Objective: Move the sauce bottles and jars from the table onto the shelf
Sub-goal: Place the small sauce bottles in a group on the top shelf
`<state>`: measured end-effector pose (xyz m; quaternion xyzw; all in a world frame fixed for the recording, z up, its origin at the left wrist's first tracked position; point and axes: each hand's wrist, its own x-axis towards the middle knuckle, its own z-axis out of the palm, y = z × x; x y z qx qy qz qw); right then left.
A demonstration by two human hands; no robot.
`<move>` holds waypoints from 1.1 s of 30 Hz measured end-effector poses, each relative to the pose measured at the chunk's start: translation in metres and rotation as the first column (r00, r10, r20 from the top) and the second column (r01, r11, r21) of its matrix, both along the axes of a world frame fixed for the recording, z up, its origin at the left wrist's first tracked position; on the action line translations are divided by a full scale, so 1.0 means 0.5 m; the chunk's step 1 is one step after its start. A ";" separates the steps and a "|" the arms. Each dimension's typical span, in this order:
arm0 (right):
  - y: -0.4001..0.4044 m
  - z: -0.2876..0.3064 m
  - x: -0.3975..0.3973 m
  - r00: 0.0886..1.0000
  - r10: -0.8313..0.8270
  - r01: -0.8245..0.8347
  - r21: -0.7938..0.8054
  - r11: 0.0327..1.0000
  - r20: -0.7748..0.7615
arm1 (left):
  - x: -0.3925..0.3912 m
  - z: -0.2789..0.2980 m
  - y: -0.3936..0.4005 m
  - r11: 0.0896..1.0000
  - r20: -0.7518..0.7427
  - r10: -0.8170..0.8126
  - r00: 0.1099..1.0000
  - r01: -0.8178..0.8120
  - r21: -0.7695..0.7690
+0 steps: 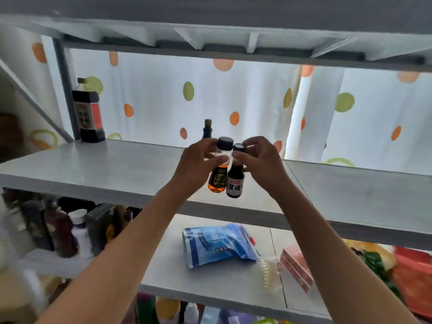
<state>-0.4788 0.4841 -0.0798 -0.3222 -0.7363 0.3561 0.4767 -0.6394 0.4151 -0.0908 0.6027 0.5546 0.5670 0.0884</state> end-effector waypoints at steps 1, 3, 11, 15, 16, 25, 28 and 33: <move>0.031 -0.002 -0.014 1.000 -0.020 0.020 -0.008 1.000 0.009 | -0.014 -0.003 0.035 1.000 0.005 -0.014 1.000 0.014 -0.012; 0.088 -0.010 -0.036 0.998 -0.058 0.059 -0.020 0.998 0.032 | -0.039 -0.012 0.099 0.998 0.021 -0.046 0.999 0.047 -0.033; 0.258 -0.036 -0.064 0.986 -0.153 0.155 -0.019 0.988 0.073 | -0.058 -0.060 0.290 0.996 0.047 -0.039 0.998 0.043 -0.075; 0.306 -0.037 -0.064 0.986 -0.132 0.131 0.015 0.991 0.106 | -0.051 -0.067 0.327 0.995 0.041 -0.021 0.999 0.025 -0.100; 0.314 -0.038 -0.062 0.986 -0.116 0.115 0.015 0.993 0.118 | -0.051 -0.070 0.330 0.995 0.034 -0.010 0.999 0.013 -0.101; 0.380 -0.093 -0.024 0.912 0.137 -0.101 -0.111 0.989 0.387 | -0.049 -0.110 0.339 0.981 0.017 0.095 0.995 -0.091 -0.173; 0.409 -0.106 -0.038 0.881 0.195 -0.162 -0.111 0.980 0.432 | -0.062 -0.108 0.358 0.977 -0.034 0.102 0.994 -0.106 -0.182; 0.451 -0.093 -0.083 0.890 0.065 -0.058 -0.028 0.998 0.452 | -0.083 -0.093 0.431 0.964 -0.051 0.169 0.984 -0.176 -0.198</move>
